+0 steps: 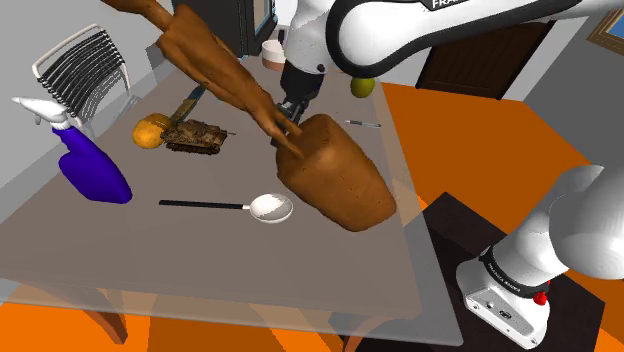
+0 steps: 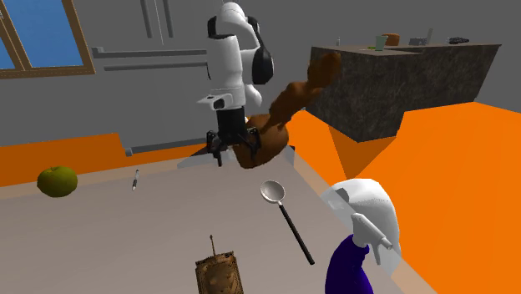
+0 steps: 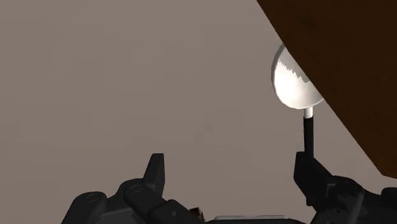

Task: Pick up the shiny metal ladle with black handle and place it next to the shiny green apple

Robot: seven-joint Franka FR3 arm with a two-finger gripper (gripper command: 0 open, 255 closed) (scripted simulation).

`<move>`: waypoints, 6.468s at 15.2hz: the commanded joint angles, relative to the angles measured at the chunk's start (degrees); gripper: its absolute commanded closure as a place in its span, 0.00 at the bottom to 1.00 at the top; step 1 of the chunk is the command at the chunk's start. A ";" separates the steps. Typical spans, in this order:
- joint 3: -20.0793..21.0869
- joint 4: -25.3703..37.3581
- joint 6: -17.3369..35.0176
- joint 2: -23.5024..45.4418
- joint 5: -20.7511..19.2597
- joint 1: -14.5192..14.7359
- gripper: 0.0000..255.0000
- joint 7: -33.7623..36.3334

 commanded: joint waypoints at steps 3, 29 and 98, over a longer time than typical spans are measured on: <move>2.00 4.44 -3.73 7.58 -2.59 2.28 0.00 0.55; 2.74 21.21 1.76 30.26 -11.19 11.66 0.00 1.57; 2.07 34.24 -24.09 26.98 -22.26 20.00 1.00 -15.91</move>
